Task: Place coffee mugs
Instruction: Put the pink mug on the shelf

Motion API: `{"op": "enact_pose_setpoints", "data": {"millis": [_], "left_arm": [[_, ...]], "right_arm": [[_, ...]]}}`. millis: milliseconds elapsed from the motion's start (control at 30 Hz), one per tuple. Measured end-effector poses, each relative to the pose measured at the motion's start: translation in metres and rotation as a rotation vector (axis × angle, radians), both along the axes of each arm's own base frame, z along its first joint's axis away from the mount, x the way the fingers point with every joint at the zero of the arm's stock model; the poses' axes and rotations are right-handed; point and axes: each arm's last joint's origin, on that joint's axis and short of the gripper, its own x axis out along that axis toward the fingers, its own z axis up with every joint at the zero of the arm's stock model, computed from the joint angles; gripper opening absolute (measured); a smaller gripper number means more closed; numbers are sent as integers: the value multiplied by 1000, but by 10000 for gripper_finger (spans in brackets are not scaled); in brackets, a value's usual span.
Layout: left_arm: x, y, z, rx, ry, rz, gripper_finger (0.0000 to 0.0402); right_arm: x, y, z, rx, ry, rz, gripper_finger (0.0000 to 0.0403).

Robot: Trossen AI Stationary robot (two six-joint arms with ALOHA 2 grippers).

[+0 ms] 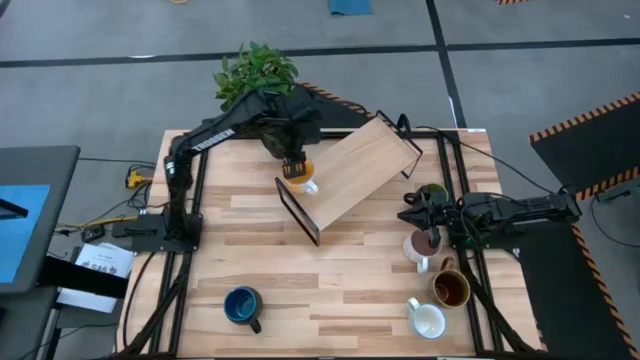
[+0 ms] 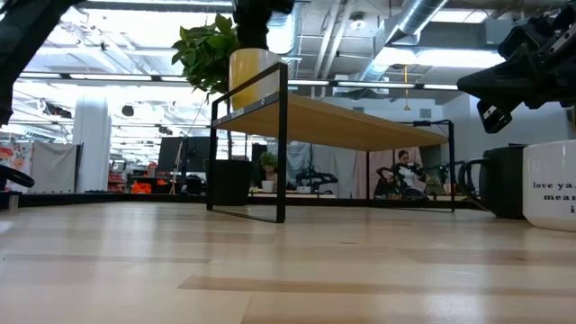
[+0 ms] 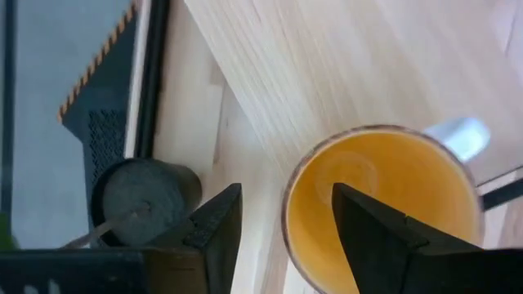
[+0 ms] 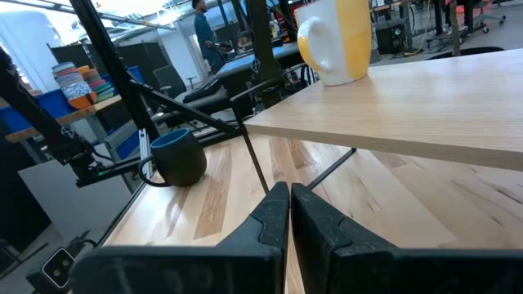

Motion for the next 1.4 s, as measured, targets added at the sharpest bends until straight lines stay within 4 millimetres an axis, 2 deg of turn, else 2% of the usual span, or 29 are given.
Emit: {"op": "enact_pose_setpoints", "data": {"millis": [200, 300, 433, 567, 667, 800, 967, 1067, 1233, 1400], "left_arm": [[-32, -10, 39, 12, -169, 89, 174], [-50, -18, 59, -55, -291, 120, 173], [-72, -35, 71, -116, -419, 125, 173], [-93, -58, 53, -121, -552, 177, 173], [-112, -79, 25, -167, -700, 170, 173], [-135, -105, -4, -236, -1023, 59, 173], [-163, -119, -20, -256, -1363, -8, 173], [-174, -121, -27, -245, -1415, -20, 173], [-182, -122, -28, -239, -1433, -29, 173], [-182, -122, -28, -240, -1430, -32, 173]], "right_arm": [[0, 0, 0, 0, 0, -1, 44], [0, 0, 0, 0, 0, 0, 44], [0, 0, 0, 0, 0, 0, 44], [0, 0, 0, 0, 0, -1, 44], [0, 0, 0, 0, 0, 0, 44], [0, 0, 0, 0, 0, -1, 44], [0, 0, 0, -31, 0, -1, 44], [0, 0, 3, -36, -32, -7, 44], [-4, -1, 30, 213, -291, -8, 44], [-15, -8, 56, 424, -603, -144, 44]]}}
